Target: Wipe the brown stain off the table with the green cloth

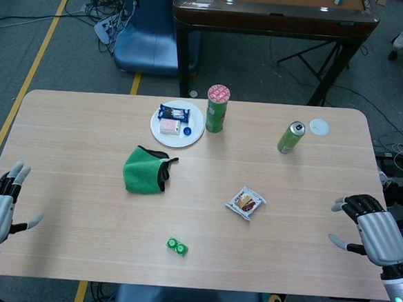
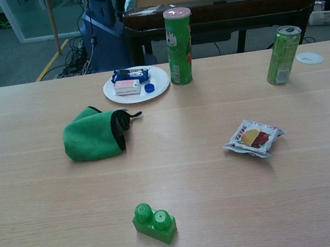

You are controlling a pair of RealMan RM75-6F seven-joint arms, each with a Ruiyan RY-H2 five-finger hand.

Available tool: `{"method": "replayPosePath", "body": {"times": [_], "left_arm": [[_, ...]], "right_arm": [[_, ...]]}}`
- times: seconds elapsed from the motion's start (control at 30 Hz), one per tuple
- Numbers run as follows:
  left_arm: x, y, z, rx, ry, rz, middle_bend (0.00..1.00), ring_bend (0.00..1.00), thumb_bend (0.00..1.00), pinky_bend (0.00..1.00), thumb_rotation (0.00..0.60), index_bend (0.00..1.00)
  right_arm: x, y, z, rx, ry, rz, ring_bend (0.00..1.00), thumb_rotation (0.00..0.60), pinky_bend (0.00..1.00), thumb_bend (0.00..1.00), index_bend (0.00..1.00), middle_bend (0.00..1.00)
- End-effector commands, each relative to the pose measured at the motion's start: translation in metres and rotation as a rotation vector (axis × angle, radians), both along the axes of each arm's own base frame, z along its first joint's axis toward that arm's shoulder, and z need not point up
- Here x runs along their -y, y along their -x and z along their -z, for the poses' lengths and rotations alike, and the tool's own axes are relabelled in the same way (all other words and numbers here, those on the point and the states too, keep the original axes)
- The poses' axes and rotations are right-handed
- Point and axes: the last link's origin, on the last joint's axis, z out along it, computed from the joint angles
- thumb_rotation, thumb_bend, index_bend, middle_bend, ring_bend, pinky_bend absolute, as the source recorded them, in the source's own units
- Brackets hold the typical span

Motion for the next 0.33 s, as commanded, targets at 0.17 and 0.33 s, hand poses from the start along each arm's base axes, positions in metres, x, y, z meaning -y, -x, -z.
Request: {"method": "replayPosePath", "body": {"times": [0.17, 0.33], "left_arm": [[0.031, -0.001, -0.003, 0.005, 0.002, -0.001, 0.02, 0.08, 0.14, 0.25, 0.600, 0.04], [0.038, -0.003, 0.000, 0.008, 0.009, 0.000, 0.02, 0.08, 0.14, 0.25, 0.600, 0.04]], "right_arm": [[-0.001, -0.001, 0.003, 0.003, -0.006, -0.004, 0.25, 0.600, 0.21, 0.21, 0.39, 0.35], [-0.002, 0.000, 0.002, 0.001, -0.004, 0.004, 0.25, 0.600, 0.21, 0.21, 0.39, 0.35]]}}
